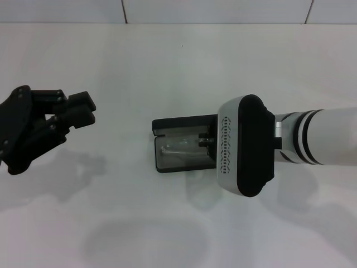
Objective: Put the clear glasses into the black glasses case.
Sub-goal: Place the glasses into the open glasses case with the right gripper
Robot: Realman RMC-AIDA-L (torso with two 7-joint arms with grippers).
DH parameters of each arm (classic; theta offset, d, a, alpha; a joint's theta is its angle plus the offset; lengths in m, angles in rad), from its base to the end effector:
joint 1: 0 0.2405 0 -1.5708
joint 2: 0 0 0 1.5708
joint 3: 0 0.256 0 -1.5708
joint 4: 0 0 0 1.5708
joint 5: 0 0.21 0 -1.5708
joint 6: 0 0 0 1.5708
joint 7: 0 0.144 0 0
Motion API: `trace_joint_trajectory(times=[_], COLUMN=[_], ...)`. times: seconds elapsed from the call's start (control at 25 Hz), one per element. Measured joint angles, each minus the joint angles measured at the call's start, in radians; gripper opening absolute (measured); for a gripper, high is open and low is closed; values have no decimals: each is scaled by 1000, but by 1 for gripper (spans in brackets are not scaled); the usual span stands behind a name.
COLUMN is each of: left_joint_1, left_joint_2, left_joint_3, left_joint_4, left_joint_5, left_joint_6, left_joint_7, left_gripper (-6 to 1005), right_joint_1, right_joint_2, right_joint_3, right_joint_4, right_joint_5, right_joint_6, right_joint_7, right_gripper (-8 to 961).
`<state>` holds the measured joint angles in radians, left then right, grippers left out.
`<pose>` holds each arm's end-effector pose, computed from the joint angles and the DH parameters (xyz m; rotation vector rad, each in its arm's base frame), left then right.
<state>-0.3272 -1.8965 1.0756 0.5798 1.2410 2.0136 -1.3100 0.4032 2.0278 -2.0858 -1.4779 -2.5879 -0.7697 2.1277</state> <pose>-0.2525 0.2557 0.0761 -2.6889 -0.3636 -1.4763 0.1323 0.3160 -0.0983 -2.6133 -0.4465 -0.2911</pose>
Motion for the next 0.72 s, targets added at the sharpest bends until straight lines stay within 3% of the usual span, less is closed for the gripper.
trace_joint_trajectory(times=[0.72], left_joint_1=[1], left_joint_2=[1], left_joint_3=[-2], left_joint_4=[-7], left_joint_5=[-7], left_joint_6=[-5], left_joint_7=[5], left_gripper=[156], right_joint_1=[0], right_joint_2=[0], right_joint_3=[-6], right_joint_4=[6], right_joint_5=[-48], right_joint_6=[7], right_joint_7=[-8], right_gripper=[190])
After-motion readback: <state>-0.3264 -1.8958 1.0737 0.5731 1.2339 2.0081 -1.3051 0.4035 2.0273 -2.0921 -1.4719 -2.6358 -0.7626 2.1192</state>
